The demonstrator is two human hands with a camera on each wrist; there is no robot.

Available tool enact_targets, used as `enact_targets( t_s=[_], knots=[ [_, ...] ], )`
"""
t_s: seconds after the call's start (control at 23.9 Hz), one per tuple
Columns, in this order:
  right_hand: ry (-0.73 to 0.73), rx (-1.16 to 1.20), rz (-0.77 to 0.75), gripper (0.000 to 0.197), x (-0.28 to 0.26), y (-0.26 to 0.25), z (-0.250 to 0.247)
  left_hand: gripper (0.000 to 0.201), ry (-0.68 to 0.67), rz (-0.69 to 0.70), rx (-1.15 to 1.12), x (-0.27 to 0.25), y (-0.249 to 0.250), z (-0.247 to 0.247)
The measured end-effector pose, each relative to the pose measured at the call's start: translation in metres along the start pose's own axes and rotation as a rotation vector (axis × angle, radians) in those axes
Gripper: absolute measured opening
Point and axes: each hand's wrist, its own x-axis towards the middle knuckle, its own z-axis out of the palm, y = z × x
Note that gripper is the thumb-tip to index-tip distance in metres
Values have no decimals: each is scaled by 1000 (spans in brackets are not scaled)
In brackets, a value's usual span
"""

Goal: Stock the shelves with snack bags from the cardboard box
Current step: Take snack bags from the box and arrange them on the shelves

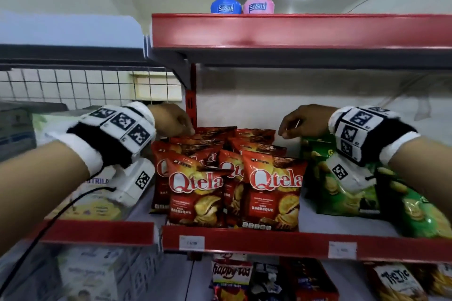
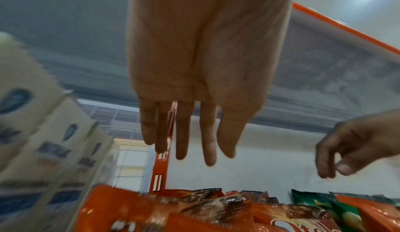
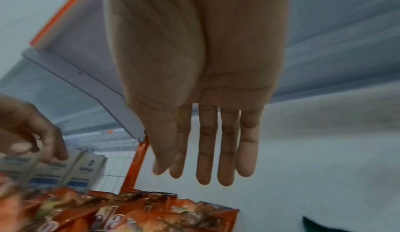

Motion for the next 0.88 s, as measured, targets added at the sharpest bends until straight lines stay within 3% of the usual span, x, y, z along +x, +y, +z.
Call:
enact_targets(
  t_s=[0.13,0.29,0.5,0.59,0.71,0.88],
  knots=[
    [-84,-78,68,26,21,-1,-18,26,-77,133,95,17,19,-5],
    [-260,65,100,33,55,-4,-12,28,-172,303,147,42,49,4],
    [-385,153,78,43,90,-3,12,46,-407,330,182,72,78,28],
    [-417,153,56,46,97,0,23,47,-417,309,204,82,84,33],
    [-341,-5,-48,48,103,4,37,42,-393,312,274,92,88,39],
    [-269,104,-113,26,104,13,29,23,-265,385,273,99,94,42]
  ],
)
